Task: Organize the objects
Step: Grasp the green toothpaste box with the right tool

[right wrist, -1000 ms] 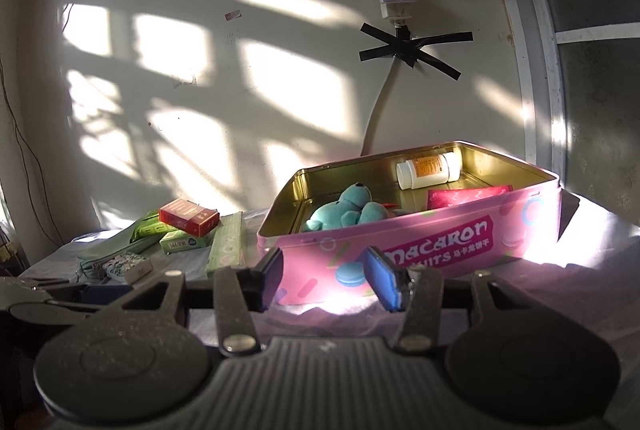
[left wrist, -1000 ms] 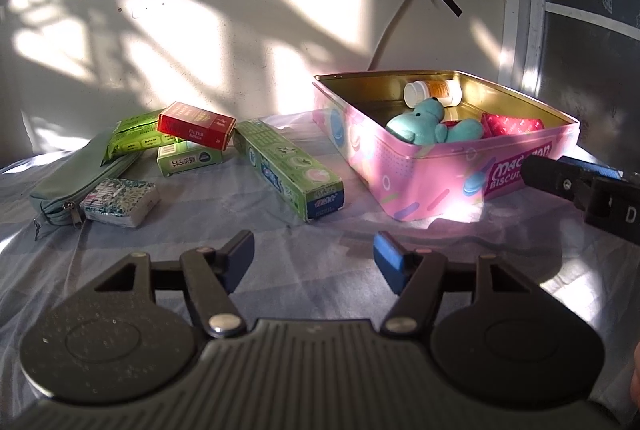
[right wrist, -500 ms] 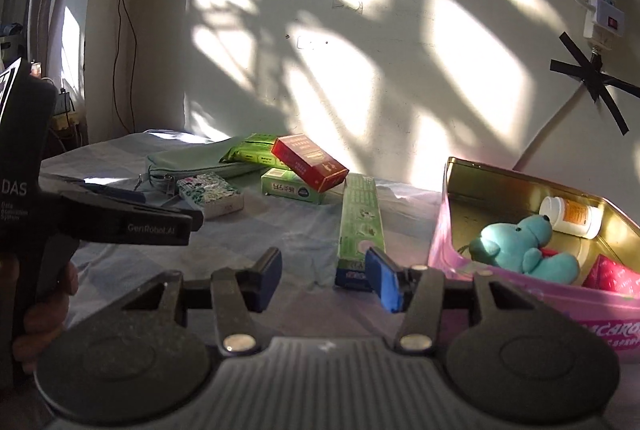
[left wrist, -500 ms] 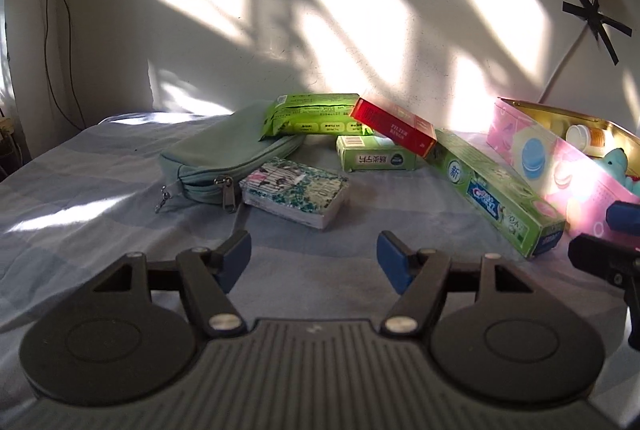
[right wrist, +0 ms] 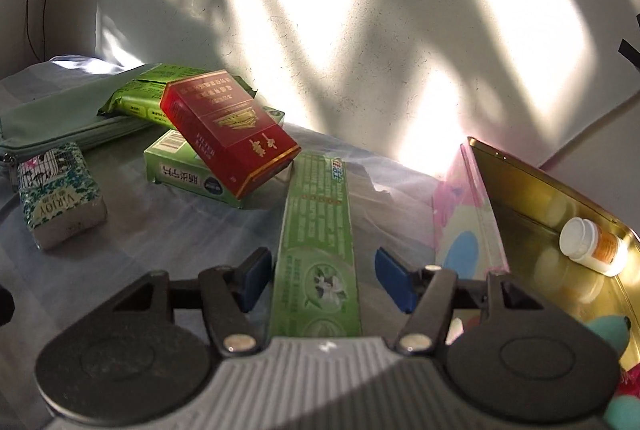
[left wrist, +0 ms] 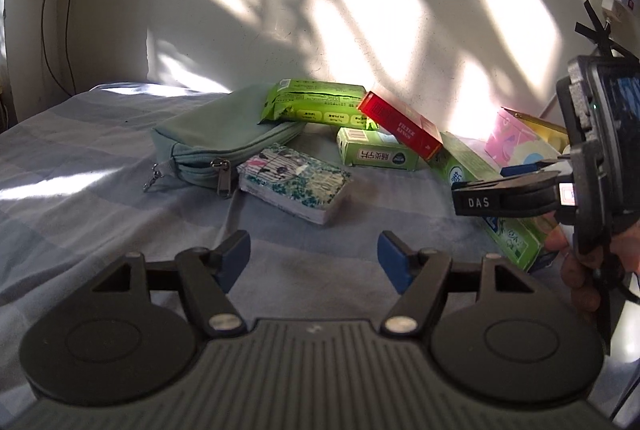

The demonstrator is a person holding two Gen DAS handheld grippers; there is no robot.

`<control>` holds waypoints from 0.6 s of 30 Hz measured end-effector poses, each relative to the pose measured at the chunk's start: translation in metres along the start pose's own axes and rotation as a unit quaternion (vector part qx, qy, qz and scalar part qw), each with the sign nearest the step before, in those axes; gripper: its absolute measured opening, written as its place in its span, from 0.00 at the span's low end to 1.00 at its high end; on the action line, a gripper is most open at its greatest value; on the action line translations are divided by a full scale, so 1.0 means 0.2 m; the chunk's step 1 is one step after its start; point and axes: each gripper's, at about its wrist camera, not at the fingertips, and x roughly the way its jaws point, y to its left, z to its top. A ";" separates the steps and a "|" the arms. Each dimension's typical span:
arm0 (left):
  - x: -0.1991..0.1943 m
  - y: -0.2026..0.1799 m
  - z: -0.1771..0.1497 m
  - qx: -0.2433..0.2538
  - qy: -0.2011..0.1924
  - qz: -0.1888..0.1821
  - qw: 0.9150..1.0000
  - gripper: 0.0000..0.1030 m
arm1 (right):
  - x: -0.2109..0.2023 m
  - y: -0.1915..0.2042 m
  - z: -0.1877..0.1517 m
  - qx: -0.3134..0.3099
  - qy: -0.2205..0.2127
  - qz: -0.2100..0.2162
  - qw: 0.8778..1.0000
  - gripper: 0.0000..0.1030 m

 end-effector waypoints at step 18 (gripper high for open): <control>-0.01 -0.05 -0.01 -0.007 0.032 -0.228 0.973 0.70 | -0.91 -0.20 -0.74 -0.106 -0.073 0.176 0.976 0.57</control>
